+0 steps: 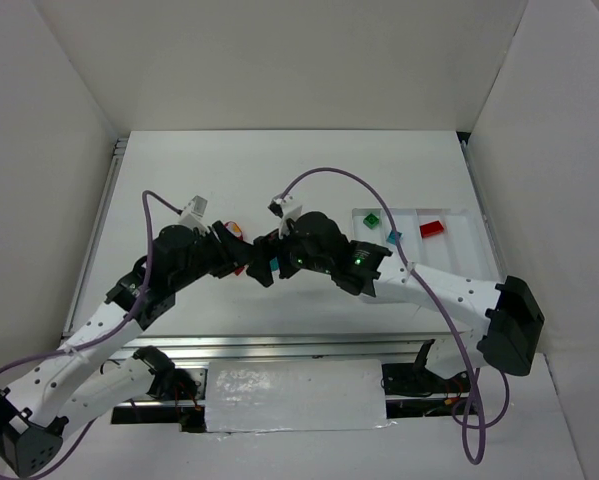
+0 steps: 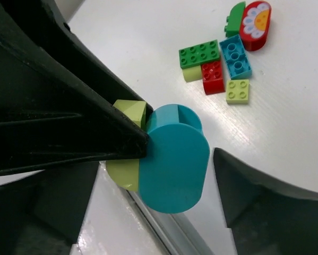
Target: Sort the legos into containers by color
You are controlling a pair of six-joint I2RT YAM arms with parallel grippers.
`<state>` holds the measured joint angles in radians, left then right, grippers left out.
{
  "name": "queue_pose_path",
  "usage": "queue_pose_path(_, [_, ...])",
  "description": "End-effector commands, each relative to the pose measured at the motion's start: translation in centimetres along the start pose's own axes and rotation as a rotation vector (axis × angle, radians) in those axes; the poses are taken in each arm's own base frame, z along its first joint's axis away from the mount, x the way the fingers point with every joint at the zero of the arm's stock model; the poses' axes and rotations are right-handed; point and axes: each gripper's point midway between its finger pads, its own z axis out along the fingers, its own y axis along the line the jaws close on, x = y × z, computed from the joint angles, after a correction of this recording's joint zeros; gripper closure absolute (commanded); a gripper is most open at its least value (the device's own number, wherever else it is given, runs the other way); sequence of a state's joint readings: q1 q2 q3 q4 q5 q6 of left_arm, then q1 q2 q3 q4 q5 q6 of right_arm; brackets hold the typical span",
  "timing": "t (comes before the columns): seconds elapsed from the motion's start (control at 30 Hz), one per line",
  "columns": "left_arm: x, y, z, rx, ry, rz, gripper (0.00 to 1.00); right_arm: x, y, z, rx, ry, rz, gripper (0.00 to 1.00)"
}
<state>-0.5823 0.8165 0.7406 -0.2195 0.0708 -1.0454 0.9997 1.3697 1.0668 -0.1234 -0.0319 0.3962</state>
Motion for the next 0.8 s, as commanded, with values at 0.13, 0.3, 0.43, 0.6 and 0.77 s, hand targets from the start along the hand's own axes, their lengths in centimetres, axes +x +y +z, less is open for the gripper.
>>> queue_pose_path(0.13, [-0.5, -4.4, -1.8, 0.176, 0.014, 0.139, 1.00, -2.1, 3.4, -3.9, -0.296, -0.061, -0.028, 0.00])
queue_pose_path(0.3, [0.4, -8.1, -3.5, 0.407, 0.083, 0.317, 1.00, -1.8, 4.1, -10.0, -0.628, -0.059, -0.019, 0.00])
queue_pose_path(0.43, [2.1, -10.1, -5.2, 0.582, 0.160, 0.388, 1.00, -1.7, 3.8, -12.6, -0.651, -0.067, -0.091, 0.00])
queue_pose_path(0.6, [3.1, -11.6, -6.7, 0.736, 0.187, 0.414, 1.00, -1.4, 4.9, -14.2, -0.762, -0.070, -0.089, 0.00])
queue_pose_path(0.77, [3.6, -12.3, -7.6, 0.814, 0.196, 0.431, 1.00, -2.2, 6.1, -14.5, -0.854, -0.074, -0.022, 0.00])
